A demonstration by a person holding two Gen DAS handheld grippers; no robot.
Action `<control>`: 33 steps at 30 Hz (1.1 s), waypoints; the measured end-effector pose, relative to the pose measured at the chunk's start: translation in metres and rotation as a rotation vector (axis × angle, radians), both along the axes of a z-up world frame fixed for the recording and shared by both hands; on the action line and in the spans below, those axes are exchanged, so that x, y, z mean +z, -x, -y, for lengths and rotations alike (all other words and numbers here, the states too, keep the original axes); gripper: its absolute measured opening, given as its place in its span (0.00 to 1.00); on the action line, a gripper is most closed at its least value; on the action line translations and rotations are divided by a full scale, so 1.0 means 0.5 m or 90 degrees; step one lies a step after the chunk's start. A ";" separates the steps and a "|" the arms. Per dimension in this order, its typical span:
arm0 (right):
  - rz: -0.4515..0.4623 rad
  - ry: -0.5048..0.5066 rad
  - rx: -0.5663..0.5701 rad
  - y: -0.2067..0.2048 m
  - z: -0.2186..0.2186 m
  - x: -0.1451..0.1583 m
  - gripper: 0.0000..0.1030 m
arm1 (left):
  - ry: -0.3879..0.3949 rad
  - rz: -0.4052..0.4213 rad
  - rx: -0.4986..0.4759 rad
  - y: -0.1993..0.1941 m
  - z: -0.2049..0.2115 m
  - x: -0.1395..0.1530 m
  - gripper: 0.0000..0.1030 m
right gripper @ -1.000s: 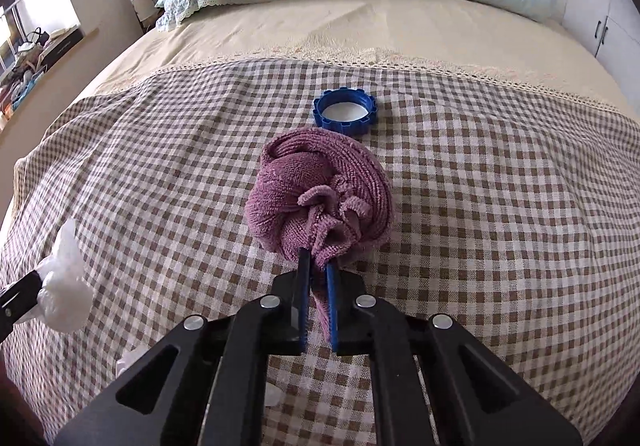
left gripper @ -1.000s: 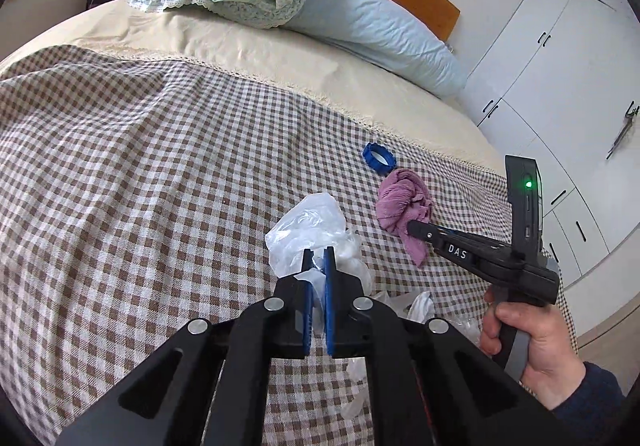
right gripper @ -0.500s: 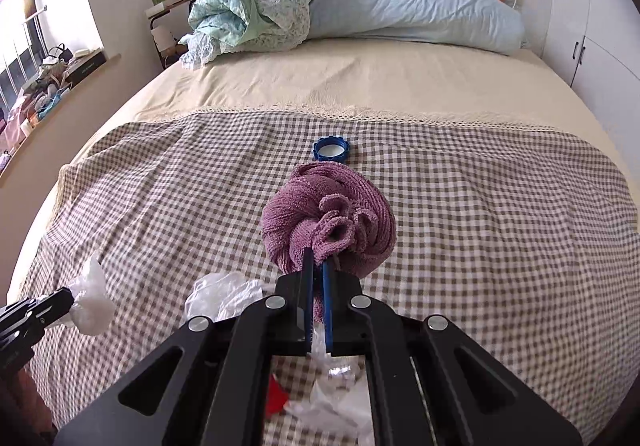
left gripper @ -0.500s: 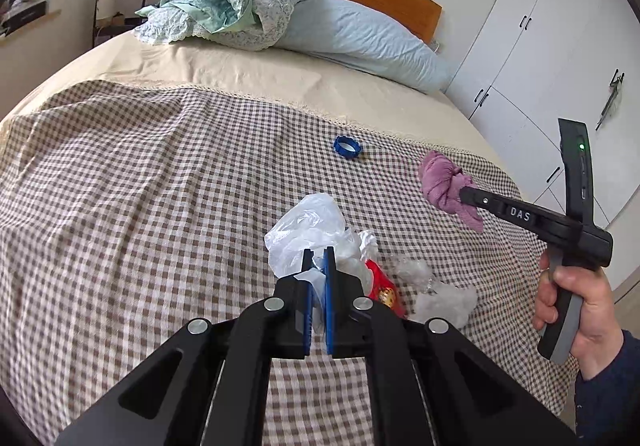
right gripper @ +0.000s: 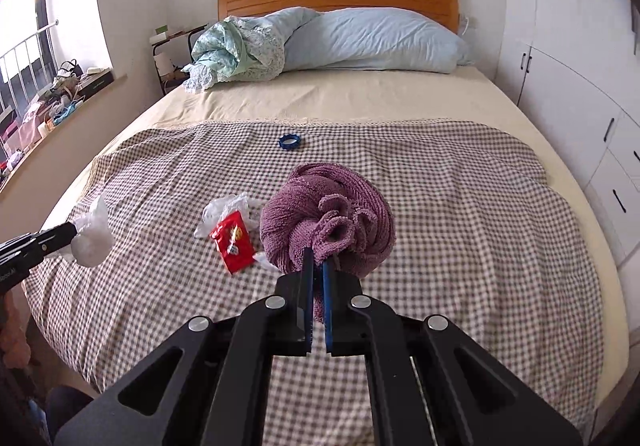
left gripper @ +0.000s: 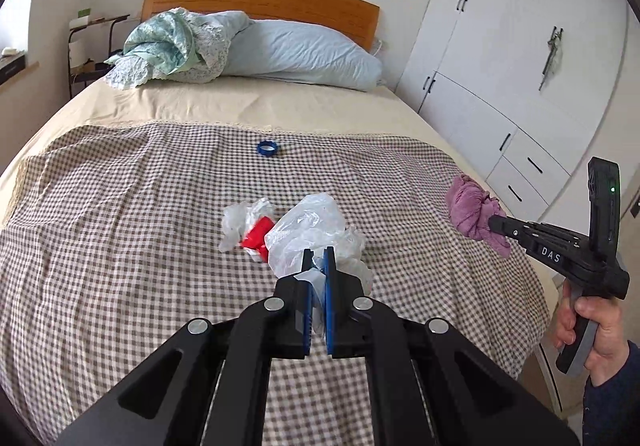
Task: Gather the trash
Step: 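Carry the white bag and purple cloth to the bin and open both tools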
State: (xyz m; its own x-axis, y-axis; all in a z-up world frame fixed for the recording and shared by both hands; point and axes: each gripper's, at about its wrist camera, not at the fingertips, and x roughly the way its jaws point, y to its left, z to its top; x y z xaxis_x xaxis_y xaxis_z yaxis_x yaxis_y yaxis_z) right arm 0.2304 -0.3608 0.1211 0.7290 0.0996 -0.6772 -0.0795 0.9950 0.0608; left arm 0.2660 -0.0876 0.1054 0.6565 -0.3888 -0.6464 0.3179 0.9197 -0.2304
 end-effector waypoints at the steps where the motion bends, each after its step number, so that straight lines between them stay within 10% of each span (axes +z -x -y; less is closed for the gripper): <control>1: 0.005 0.010 -0.007 0.033 0.018 0.001 0.04 | -0.004 0.005 -0.013 0.022 0.018 0.008 0.02; 16: -0.012 0.041 -0.095 0.451 0.227 -0.100 0.04 | -0.035 0.017 -0.221 0.308 0.314 -0.023 0.02; 33: -0.259 -0.090 -0.191 0.644 0.336 -0.601 0.04 | -0.192 -0.110 -0.437 0.463 0.637 -0.289 0.02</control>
